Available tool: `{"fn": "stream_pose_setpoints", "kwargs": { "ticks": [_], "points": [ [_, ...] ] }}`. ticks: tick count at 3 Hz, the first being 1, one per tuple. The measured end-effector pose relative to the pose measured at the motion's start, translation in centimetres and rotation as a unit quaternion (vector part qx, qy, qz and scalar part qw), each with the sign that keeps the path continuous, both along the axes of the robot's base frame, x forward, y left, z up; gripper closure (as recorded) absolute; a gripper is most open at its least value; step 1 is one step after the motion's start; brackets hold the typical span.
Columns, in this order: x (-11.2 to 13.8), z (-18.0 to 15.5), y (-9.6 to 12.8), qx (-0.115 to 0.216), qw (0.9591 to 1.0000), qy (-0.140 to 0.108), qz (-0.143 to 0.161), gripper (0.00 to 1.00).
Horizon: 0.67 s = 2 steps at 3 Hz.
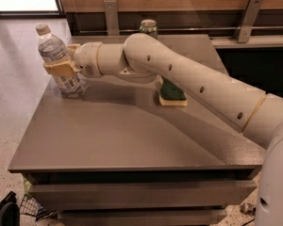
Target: Pick blue plastic bottle
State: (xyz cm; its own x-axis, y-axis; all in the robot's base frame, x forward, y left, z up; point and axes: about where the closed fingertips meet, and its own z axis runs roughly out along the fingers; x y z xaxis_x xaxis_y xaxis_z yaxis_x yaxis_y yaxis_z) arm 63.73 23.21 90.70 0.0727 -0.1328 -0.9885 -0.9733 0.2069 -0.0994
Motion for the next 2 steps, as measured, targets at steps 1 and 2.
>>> {"fn": "stream_pose_setpoints", "kwargs": {
  "ticks": [1,2],
  "points": [
    [-0.11,0.01,0.19,0.0,1.0,0.0,0.002,1.0],
    [-0.11,0.02,0.2,0.0,1.0,0.0,0.002,1.0]
  ]
}}
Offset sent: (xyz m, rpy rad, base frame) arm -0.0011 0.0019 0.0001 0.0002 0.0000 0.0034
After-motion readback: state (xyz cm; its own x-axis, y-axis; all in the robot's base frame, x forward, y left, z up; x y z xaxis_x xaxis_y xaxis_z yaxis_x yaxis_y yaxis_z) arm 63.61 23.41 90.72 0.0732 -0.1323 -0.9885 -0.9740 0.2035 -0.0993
